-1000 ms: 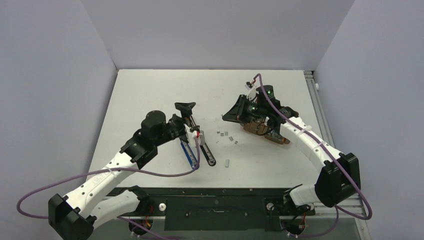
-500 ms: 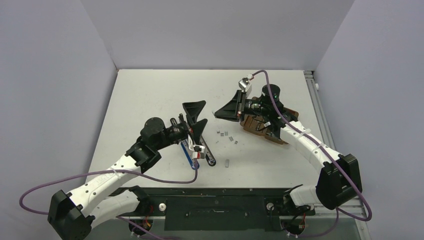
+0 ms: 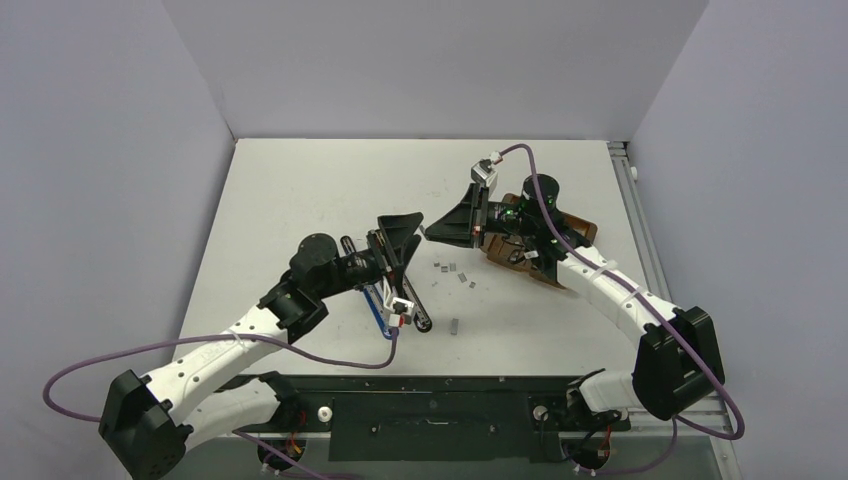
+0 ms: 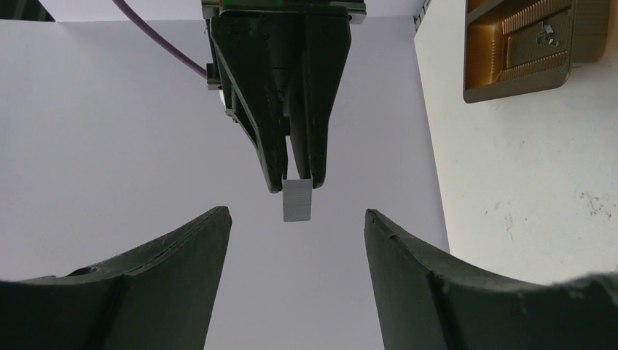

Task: Load the staples into the stapler

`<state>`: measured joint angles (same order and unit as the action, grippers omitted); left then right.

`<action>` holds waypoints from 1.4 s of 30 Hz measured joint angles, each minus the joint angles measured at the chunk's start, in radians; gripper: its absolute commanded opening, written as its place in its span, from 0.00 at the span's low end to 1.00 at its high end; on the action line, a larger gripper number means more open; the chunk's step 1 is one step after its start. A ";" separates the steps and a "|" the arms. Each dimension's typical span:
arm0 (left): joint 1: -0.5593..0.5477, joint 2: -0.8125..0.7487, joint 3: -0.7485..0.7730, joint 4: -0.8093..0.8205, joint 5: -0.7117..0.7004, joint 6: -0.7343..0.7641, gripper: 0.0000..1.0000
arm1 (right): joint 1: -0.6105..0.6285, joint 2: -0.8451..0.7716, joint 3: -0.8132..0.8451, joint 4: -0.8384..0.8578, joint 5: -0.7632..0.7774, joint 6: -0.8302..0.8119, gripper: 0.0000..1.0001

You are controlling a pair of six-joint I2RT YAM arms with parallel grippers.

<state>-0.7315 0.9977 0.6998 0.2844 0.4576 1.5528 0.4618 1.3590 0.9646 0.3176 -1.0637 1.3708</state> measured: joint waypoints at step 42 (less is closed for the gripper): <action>-0.027 0.021 0.027 -0.125 0.000 0.041 0.00 | -0.076 -0.002 0.029 -0.235 0.005 -0.205 0.66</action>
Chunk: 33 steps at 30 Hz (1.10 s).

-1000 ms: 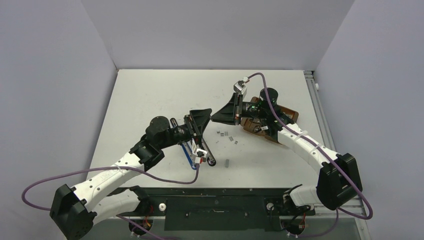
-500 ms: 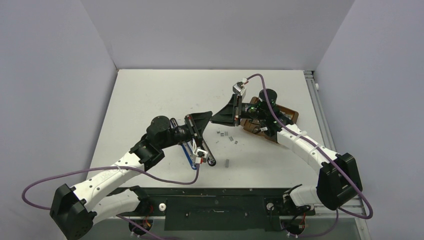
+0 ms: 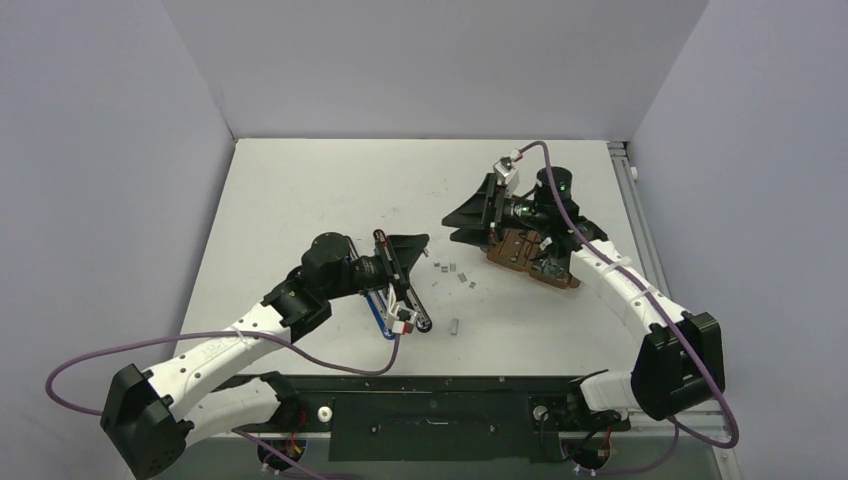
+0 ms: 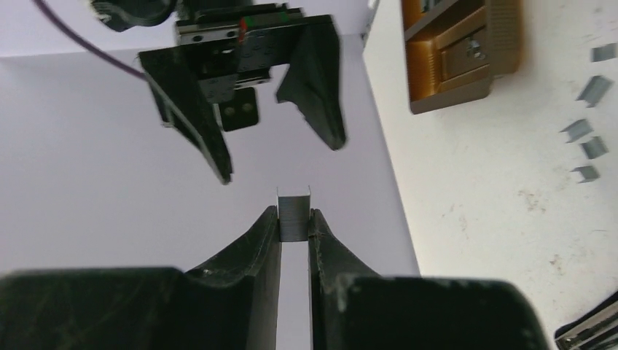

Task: Load the staples into the stapler

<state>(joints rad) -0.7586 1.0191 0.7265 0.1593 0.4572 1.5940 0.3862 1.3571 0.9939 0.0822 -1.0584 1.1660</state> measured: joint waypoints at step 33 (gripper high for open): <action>-0.243 0.889 0.547 -0.796 -0.300 0.480 0.03 | -0.206 -0.137 0.113 -0.615 0.368 -0.445 0.66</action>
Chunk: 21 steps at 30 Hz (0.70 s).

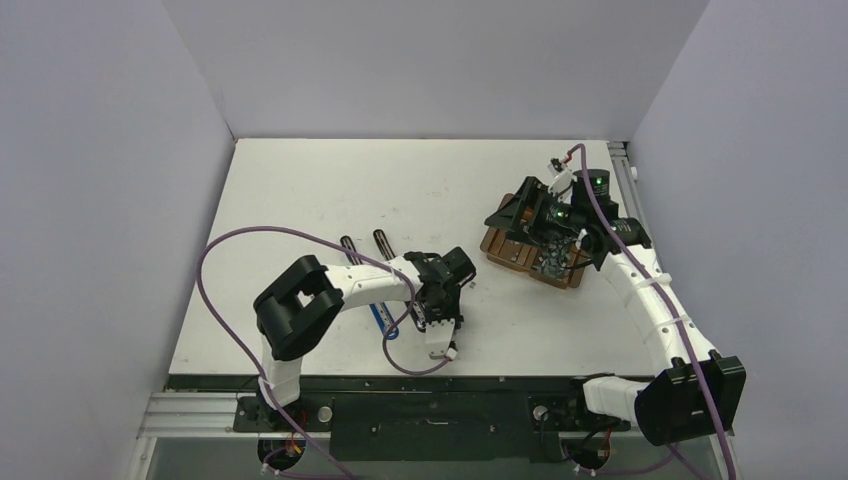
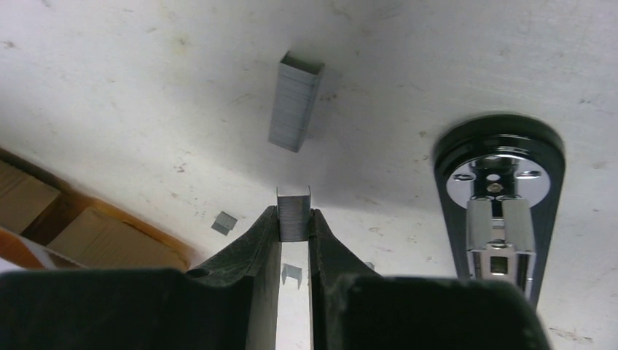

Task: Load the staples into the stapler

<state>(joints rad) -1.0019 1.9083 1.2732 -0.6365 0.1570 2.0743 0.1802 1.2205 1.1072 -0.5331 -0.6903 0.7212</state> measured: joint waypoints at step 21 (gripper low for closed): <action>-0.011 0.017 -0.004 0.003 -0.044 0.005 0.39 | -0.018 -0.004 0.000 -0.003 -0.048 -0.003 0.67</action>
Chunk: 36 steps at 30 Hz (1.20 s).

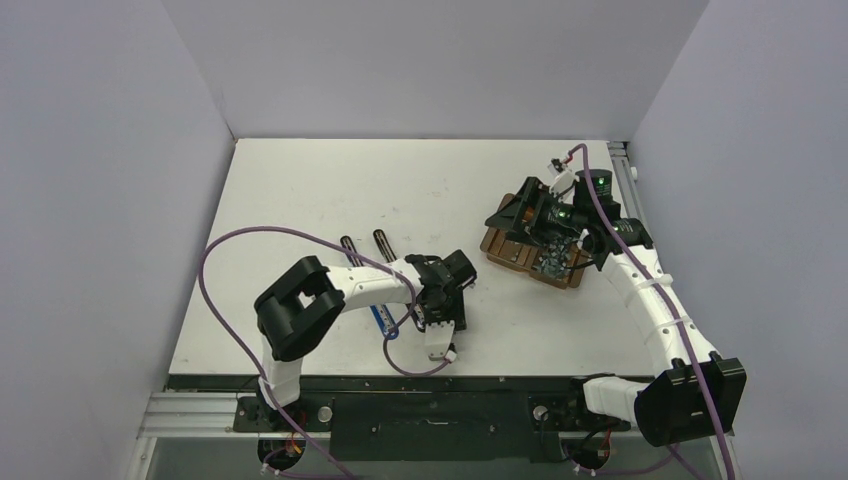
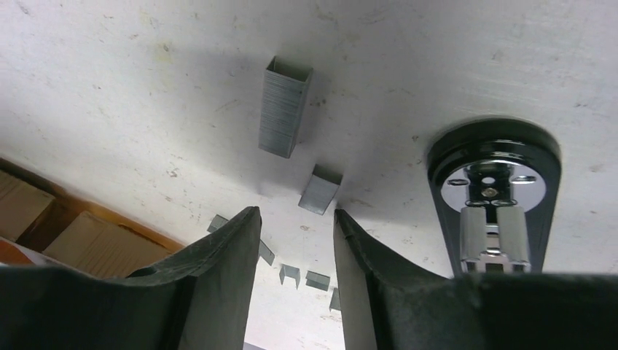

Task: Load the staples into the stapler

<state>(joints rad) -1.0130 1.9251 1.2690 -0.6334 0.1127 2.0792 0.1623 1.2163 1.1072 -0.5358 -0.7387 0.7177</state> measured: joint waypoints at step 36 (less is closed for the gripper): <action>0.521 -0.645 -0.036 0.196 -0.307 -1.369 0.96 | 0.574 0.506 0.068 0.023 0.802 -0.159 0.63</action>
<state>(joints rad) -0.4919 1.2797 1.2331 -0.4374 -0.1940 0.7097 0.7364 1.7226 1.1748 -0.5133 0.0631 0.5591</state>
